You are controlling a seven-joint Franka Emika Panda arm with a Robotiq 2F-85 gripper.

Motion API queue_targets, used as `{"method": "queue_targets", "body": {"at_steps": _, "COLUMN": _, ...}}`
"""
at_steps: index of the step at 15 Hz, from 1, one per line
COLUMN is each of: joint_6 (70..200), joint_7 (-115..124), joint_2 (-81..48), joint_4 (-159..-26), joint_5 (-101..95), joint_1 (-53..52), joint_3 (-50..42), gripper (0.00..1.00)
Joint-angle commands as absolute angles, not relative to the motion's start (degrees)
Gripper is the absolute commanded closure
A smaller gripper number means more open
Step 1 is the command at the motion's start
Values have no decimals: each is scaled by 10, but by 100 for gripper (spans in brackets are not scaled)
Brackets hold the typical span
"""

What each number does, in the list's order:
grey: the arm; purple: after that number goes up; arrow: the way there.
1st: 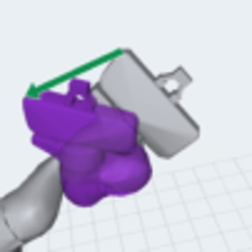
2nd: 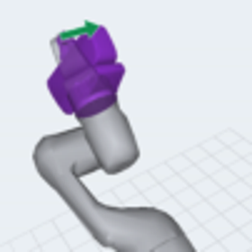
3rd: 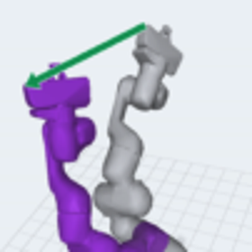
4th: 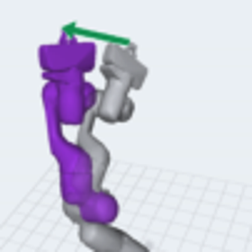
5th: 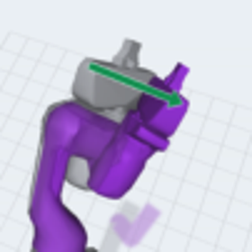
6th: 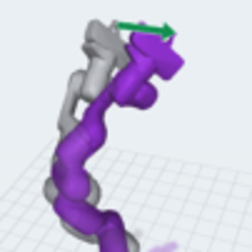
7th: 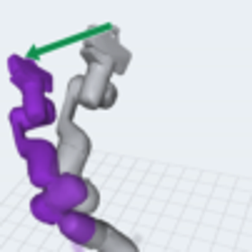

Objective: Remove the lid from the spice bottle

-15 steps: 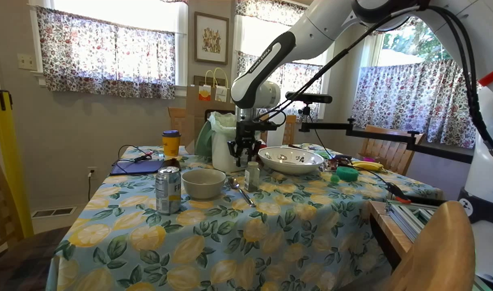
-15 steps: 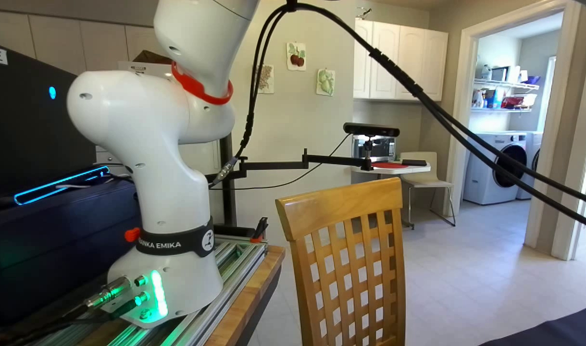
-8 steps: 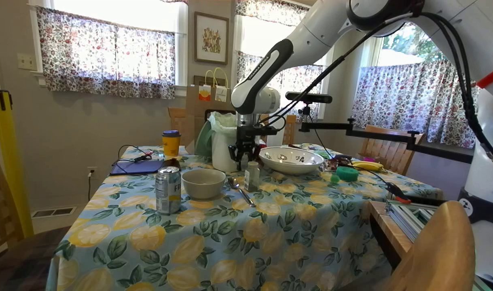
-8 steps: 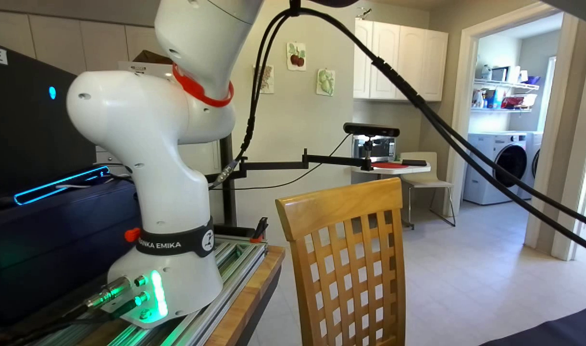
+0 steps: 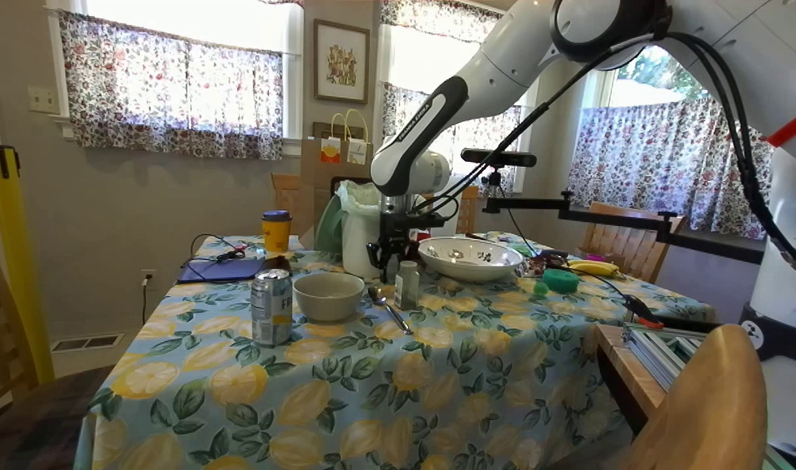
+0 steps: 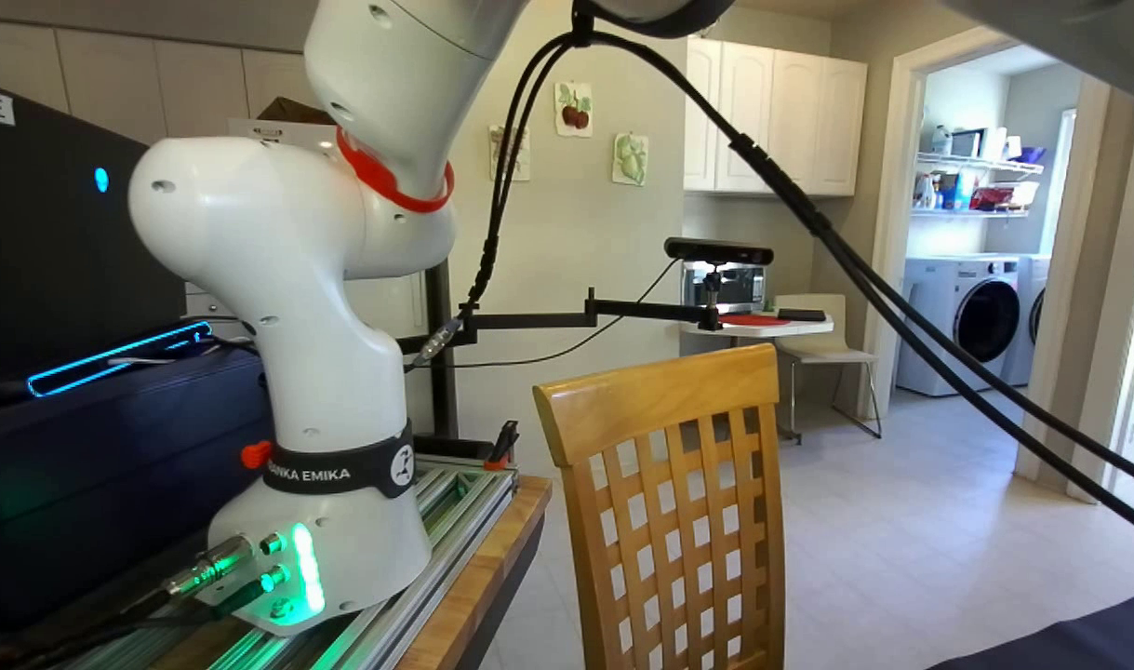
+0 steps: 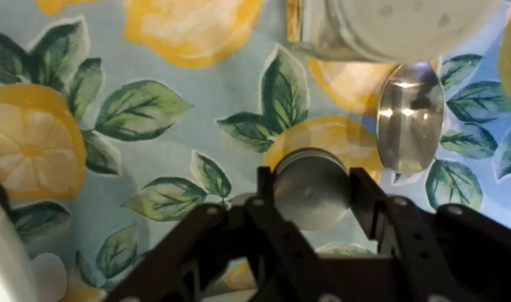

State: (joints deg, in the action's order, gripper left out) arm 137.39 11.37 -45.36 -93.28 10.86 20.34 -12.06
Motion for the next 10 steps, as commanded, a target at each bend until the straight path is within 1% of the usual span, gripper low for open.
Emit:
{"method": "queue_targets", "body": {"at_steps": 1, "joint_6": 1375, "joint_7": 99, "joint_2": -475, "joint_4": -903, "joint_5": 120, "joint_1": 215, "joint_3": -110, "gripper": 77}}
{"method": "queue_targets", "body": {"at_steps": 6, "joint_6": 1374, "joint_7": 99, "joint_2": -476, "joint_4": -896, "joint_5": 121, "joint_1": 216, "joint_3": -107, "gripper": 77}}
{"method": "queue_targets", "body": {"at_steps": 7, "joint_6": 1370, "joint_7": 100, "joint_2": -476, "joint_4": -896, "joint_5": 121, "joint_1": 216, "joint_3": -108, "gripper": 27}}
{"method": "queue_targets", "body": {"at_steps": 8, "joint_6": 1369, "joint_7": 100, "joint_2": -475, "joint_4": -897, "joint_5": 121, "joint_1": 216, "joint_3": -108, "gripper": 26}}
{"method": "queue_targets", "body": {"at_steps": 10, "joint_6": 1371, "joint_7": 99, "joint_2": -470, "joint_4": -902, "joint_5": 122, "joint_1": 217, "joint_3": -107, "gripper": 13}}
